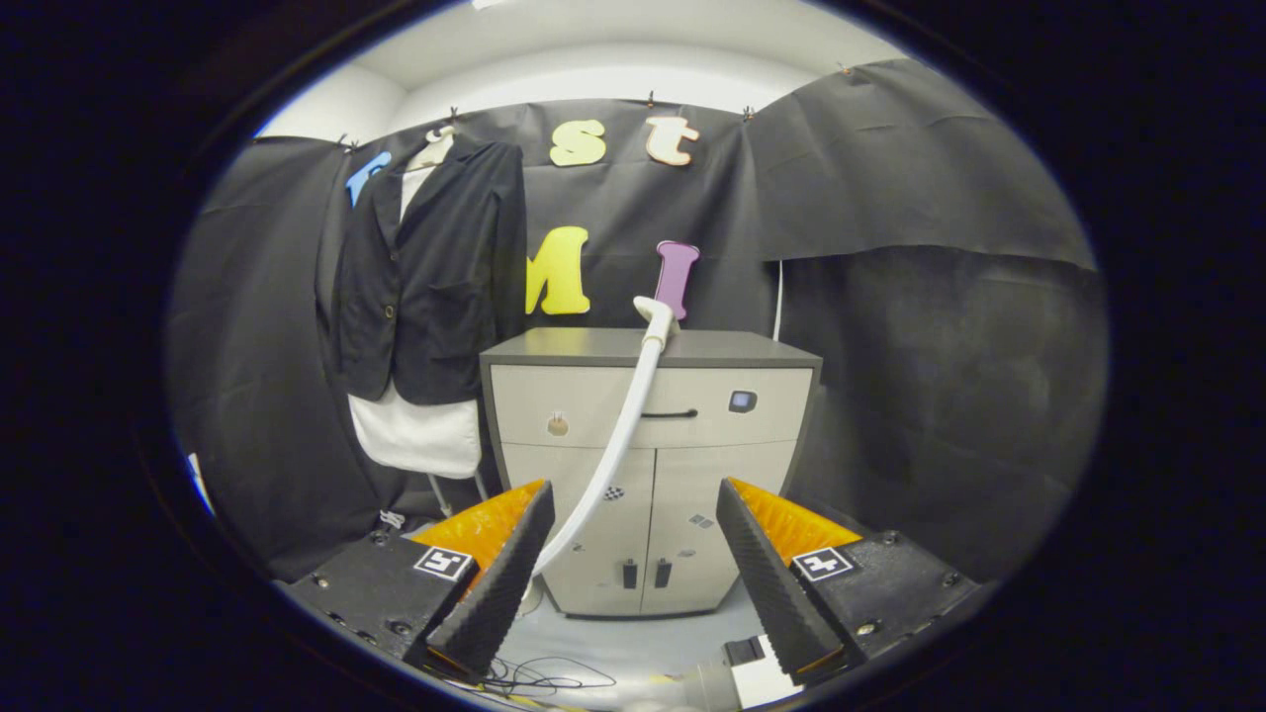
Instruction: Iron the clothes twice with a garment steamer, once on the left side and once on the right side.
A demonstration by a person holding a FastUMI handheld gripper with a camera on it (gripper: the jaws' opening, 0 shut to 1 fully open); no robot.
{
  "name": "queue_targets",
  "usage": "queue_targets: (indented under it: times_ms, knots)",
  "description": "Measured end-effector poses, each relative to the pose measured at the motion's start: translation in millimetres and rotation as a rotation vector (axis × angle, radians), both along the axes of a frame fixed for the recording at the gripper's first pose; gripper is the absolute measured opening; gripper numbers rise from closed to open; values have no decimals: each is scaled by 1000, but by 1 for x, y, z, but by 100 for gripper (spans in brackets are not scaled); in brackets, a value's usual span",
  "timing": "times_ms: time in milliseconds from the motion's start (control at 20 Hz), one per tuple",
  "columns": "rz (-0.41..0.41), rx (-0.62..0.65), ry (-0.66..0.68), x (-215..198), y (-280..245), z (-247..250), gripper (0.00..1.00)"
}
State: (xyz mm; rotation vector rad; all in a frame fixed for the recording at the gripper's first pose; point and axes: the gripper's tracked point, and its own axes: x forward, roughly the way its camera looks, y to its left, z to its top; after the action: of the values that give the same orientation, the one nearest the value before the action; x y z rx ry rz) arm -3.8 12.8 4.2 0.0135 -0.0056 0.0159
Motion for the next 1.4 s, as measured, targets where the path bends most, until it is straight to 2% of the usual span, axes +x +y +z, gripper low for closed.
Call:
queue_targets:
  times_ms: [350, 700, 950, 1400]
  knots:
    - [-4, 1, -8, -2, -1, 9, 100]
    - [-23, -7, -65, 17, -31, 60, 100]
    - [-30, -9, -109, 62, -60, 108, 100]
    - [35, -23, -152, 185, -83, 203, 100]
